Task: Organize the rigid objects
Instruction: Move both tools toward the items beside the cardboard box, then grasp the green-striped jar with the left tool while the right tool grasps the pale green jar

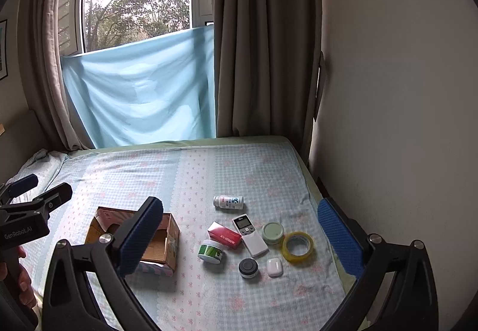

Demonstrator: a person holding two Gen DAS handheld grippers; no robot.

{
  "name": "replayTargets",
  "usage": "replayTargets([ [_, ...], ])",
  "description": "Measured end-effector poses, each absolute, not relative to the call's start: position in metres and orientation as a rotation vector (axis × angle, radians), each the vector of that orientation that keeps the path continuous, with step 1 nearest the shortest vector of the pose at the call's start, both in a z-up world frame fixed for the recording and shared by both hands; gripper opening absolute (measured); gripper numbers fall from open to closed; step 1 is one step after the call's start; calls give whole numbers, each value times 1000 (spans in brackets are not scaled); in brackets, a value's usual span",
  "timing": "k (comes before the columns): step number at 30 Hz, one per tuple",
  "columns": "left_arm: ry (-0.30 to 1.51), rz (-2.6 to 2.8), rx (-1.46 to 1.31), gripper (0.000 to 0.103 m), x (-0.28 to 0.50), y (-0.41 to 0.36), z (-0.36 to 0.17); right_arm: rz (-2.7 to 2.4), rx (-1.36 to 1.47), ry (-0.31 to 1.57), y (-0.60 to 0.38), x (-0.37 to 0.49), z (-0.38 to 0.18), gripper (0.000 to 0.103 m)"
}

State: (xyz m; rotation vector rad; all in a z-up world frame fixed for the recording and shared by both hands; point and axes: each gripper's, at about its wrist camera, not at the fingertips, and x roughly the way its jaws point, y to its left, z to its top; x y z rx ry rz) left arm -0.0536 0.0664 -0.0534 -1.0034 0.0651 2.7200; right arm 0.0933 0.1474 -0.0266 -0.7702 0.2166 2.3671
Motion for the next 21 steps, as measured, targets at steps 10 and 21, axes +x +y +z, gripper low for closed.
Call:
replayTargets([
  [10, 80, 2519, -1271, 102, -126, 145, -156, 2267, -894, 302, 249, 58, -102, 103],
  [21, 257, 2357, -1516, 102, -190, 241, -306, 2131, -1185, 415, 362, 14, -269, 103],
])
